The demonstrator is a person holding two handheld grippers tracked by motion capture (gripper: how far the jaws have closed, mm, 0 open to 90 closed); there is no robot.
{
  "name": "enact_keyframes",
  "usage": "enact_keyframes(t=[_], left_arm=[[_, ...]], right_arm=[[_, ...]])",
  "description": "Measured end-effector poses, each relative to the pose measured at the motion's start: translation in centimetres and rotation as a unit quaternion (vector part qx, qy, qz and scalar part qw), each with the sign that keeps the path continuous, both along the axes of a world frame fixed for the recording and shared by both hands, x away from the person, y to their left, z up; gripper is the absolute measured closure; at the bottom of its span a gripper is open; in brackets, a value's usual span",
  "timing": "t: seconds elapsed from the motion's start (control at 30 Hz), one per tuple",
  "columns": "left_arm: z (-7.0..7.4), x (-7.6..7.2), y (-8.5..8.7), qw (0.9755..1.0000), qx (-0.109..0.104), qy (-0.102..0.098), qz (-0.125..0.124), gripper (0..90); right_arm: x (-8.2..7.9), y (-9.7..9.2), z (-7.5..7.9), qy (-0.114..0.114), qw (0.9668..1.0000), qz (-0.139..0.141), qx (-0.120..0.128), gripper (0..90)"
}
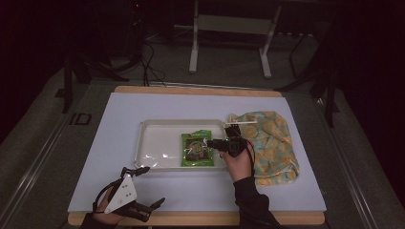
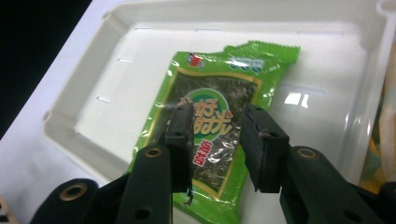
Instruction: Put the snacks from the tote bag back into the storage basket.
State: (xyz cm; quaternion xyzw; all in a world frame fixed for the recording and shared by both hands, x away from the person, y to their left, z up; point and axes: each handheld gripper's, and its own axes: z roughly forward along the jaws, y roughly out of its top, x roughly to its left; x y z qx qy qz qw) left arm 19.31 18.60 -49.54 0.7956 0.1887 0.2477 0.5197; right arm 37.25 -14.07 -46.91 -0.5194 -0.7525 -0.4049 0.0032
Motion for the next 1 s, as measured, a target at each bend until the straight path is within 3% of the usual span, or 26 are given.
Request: enact_keyframes(t=[0.3, 0.6, 0.8, 1.0], left_arm=[[0.0, 0.0, 0.0, 1.0000, 0.000, 0.001, 0.000, 0.5], [0.0, 0.1, 0.0, 1.0000, 0.000, 0.002, 0.000, 0.5], [0.0, 0.1, 0.0, 1.0000, 0.001, 0.002, 0.000, 0.6], [-0.1, 0.1, -0.1, 1.0000, 0.002, 0.003, 0.000, 0.5]], right_arm=[[-0.3, -0.2, 2.5, -0.047, 0.9982, 0.030, -0.022, 48.4], [-0.3, -1.8, 4.6, -0.092, 0.9955, 0.014, -0.016, 37.9], [-0.5, -3.5, 6.0, -0.131, 0.9910, -0.003, -0.025, 30.6], [-0.4, -5.2, 7.0, -0.145, 0.9892, -0.013, -0.020, 21.2]])
